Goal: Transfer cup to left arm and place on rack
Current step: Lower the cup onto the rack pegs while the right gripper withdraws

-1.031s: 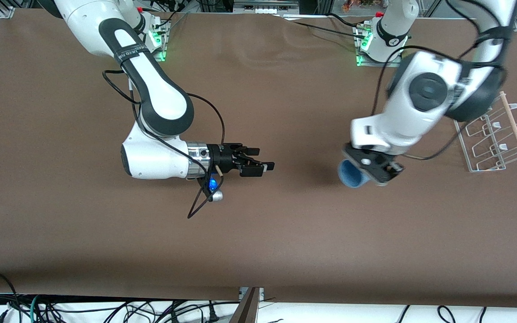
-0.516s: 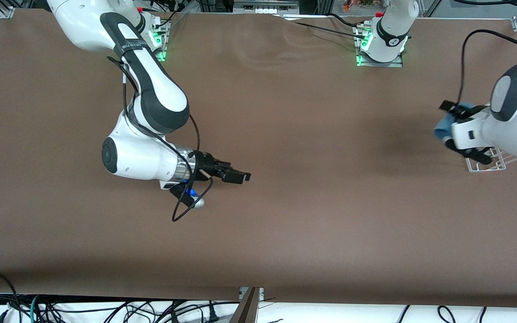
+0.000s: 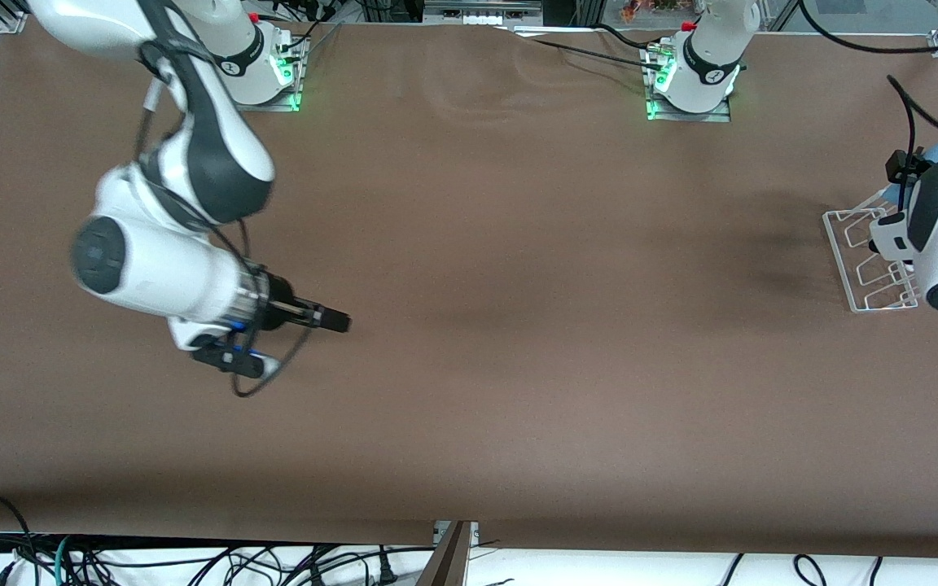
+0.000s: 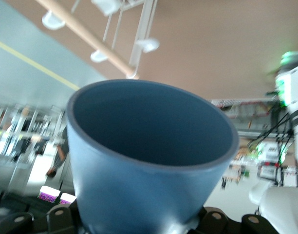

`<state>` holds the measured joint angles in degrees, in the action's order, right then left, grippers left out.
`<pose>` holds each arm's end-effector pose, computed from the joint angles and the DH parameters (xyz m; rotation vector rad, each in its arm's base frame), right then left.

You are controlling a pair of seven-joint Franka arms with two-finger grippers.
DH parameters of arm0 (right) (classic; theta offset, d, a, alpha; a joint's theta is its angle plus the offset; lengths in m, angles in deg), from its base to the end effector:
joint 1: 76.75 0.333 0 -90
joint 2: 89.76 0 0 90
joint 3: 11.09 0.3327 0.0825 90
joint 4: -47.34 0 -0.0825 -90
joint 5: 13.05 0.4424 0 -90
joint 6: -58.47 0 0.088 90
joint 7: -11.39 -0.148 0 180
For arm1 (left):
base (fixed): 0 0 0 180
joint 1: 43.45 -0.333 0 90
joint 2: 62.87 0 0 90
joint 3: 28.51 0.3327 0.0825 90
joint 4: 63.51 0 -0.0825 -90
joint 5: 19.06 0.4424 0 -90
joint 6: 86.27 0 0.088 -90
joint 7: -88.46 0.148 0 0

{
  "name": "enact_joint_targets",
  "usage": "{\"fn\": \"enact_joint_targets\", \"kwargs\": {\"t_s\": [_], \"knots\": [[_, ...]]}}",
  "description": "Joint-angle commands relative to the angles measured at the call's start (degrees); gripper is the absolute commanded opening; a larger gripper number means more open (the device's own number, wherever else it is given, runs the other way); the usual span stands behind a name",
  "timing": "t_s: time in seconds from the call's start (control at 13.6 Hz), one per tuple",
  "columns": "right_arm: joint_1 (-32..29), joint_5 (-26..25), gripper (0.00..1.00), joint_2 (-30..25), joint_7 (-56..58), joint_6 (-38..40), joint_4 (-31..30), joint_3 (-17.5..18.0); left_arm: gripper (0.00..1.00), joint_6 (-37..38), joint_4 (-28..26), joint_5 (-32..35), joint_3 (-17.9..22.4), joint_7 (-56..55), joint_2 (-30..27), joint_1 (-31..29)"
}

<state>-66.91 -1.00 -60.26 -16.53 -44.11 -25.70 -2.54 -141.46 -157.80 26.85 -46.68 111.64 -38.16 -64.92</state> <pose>0.7329 0.2485 0.4265 -2.8599 0.3321 0.1501 0.5588 0.1753 0.3544 -2.2192 0.3798 1.5205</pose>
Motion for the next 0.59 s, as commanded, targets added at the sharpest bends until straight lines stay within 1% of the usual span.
{"fn": "enact_joint_targets", "kwargs": {"t_s": [0.0, 0.07, 0.15, 0.22, 0.29, 0.37, 0.52], "knots": [[-2.2, -7.5, 1.00, -6.6, 5.6, 4.3, -2.9, -0.8, 0.00, 4.7, 0.6, 7.1, -0.5, 2.5, 5.8, 0.5], [-2.3, -11.7, 1.00, -8.8, 6.9, 5.4, -3.6, -0.8, 0.00, 7.1, 1.1, 9.4, -0.5, 3.9, 8.6, 0.2], [-2.5, -13.6, 1.00, -11.2, 7.0, 6.6, -4.3, -0.8, 0.00, 7.8, 1.0, 11.2, -0.5, 5.3, 9.6, 0.2], [-2.7, -14.0, 1.00, -13.4, 6.9, 7.7, -5.3, -0.9, 0.00, 8.2, 0.6, 11.7, -0.5, 6.7, 9.8, 0.2], [-3.4, -15.4, 1.00, -14.9, 6.9, 7.8, -5.7, -0.9, 0.00, 8.9, 0.4, 12.6, -0.5, 8.2, 10.0, 0.5], [-4.0, -17.2, 1.00, -16.1, 7.1, 8.0, -6.2, -0.9, 0.00, 10.1, 0.4, 14.5, -0.5, 8.9, 11.4, 1.0], [-6.6, -17.2, 1.00, -20.1, 9.3, 9.2, -9.6, -0.9, 0.00, 12.9, 0.5, 18.0, -0.5, 9.1, 14.6, 3.1]]}}
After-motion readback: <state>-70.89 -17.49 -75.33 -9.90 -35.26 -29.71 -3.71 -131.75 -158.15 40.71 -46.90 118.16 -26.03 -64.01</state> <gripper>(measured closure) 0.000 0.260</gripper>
